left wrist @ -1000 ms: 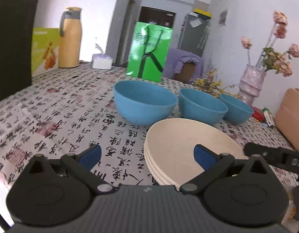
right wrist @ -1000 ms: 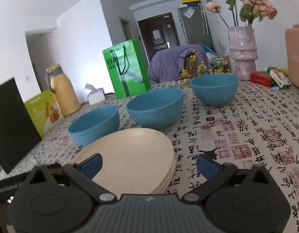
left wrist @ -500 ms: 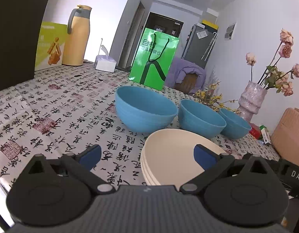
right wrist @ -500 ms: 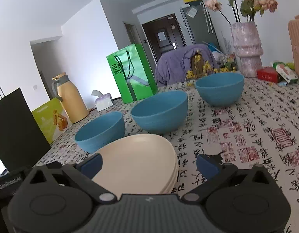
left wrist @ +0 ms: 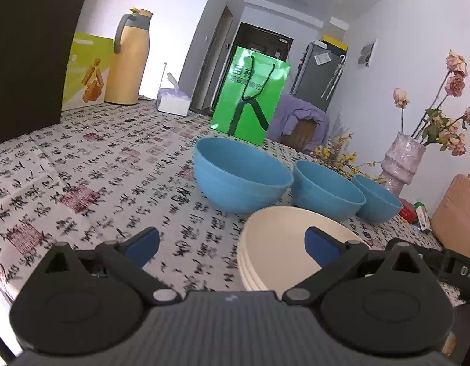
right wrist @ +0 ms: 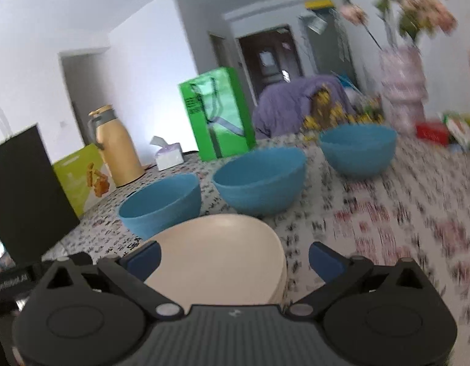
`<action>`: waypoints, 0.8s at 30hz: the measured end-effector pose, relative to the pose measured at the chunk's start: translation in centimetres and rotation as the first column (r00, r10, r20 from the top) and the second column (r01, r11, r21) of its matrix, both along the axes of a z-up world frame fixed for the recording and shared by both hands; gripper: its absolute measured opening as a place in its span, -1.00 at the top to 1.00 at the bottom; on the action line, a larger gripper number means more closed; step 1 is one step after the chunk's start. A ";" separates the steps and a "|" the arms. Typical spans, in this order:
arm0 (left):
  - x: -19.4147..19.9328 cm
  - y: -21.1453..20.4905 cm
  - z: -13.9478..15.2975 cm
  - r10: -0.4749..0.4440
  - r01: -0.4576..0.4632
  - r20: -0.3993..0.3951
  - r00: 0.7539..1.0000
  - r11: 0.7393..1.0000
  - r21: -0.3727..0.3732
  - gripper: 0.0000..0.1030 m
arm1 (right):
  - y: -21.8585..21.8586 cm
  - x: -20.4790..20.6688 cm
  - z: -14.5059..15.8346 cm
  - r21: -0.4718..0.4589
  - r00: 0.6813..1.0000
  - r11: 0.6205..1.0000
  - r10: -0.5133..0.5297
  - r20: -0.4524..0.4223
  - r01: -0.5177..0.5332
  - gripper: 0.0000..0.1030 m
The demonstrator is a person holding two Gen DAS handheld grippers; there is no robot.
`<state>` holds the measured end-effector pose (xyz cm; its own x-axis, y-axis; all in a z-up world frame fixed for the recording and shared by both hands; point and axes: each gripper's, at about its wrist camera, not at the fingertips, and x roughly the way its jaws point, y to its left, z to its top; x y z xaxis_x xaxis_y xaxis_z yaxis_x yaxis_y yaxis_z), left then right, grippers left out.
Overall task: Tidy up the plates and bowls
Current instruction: 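Move both open grippers toward the blue bowls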
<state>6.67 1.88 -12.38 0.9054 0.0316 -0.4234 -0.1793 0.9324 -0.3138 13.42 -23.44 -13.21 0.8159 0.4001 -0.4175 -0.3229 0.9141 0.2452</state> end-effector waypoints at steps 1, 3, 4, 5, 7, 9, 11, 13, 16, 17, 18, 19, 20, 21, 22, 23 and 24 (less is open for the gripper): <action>0.1 0.4 0.1 0.001 -0.001 0.005 1.000 1.000 0.002 -1.00 | 0.3 0.1 0.4 -0.023 1.000 1.000 0.015 0.025 -0.014 -1.00; 0.5 1.0 0.5 0.001 -0.001 0.012 1.000 1.000 0.011 -1.00 | 0.8 0.3 1.1 -0.059 0.997 0.998 0.042 0.066 -0.038 -1.00; 0.8 1.4 0.7 0.003 -0.003 0.021 1.000 1.000 0.017 -1.00 | 1.0 0.6 1.4 -0.078 0.996 0.996 0.051 0.078 -0.045 -1.00; 1.0 1.8 0.9 0.003 -0.003 0.029 1.000 1.000 0.017 -1.00 | 1.3 1.1 1.8 -0.096 0.995 0.994 0.057 0.087 -0.048 -1.00; 1.5 2.7 1.5 0.003 -0.003 0.041 0.999 1.000 0.015 -1.00 | 1.6 2.1 2.5 -0.117 0.994 0.992 0.064 0.090 -0.053 -1.00; 2.0 3.6 2.1 0.004 -0.005 0.052 0.999 1.000 0.015 -1.00 | 1.9 3.0 3.1 -0.127 0.993 0.990 0.071 0.091 -0.059 -1.00; 2.4 4.3 2.6 0.010 -0.012 0.066 0.998 1.000 0.029 -1.00 | 2.4 4.0 3.7 -0.132 0.994 0.989 0.075 0.084 -0.064 -1.00; 2.8 5.1 3.2 0.019 -0.021 0.073 0.997 0.999 0.037 -1.00 | 2.9 5.2 4.2 -0.131 0.995 0.988 0.086 0.059 -0.078 -1.00; 3.5 6.4 4.0 0.025 -0.028 0.067 0.997 0.999 0.044 -1.00 | 3.7 6.5 4.7 -0.137 0.994 0.985 0.107 0.028 -0.102 -1.00; 3.6 7.0 4.3 0.027 -0.030 0.070 0.997 0.999 0.040 -1.00 | 4.0 7.0 5.0 -0.139 0.993 0.984 0.115 0.020 -0.111 -1.00; 3.7 7.5 4.5 0.030 -0.033 0.073 0.997 0.999 0.039 -1.00 | 4.2 7.4 5.3 -0.141 0.992 0.983 0.122 0.015 -0.119 -1.00; 3.8 7.9 4.7 0.034 -0.037 0.072 0.997 0.998 0.041 -1.00 | 4.6 7.9 5.7 -0.142 0.992 0.982 0.129 0.011 -0.126 -1.00; 4.0 8.3 4.9 0.039 -0.042 0.072 0.997 0.998 0.042 -1.00 | 4.9 8.2 6.0 -0.143 0.991 0.981 0.132 0.007 -0.130 -1.00; 4.1 8.7 5.1 0.041 -0.044 0.073 0.996 0.998 0.038 -1.00 | 5.1 8.7 6.3 -0.140 0.991 0.981 0.136 0.001 -0.134 -1.00; 4.2 9.0 5.4 0.040 -0.043 0.071 0.997 0.999 0.032 -1.00 | 5.3 9.1 6.6 -0.134 0.990 0.981 0.140 -0.004 -0.140 -1.00; 4.3 9.4 5.5 0.040 -0.042 0.069 0.997 0.999 0.025 -1.00 | 5.6 9.5 6.9 -0.133 0.989 0.981 0.145 -0.009 -0.144 -1.00; 4.3 9.7 5.6 0.043 -0.044 0.066 0.997 0.999 0.016 -1.00 | 5.9 9.9 7.1 -0.137 0.989 0.980 0.146 -0.013 -0.147 -1.00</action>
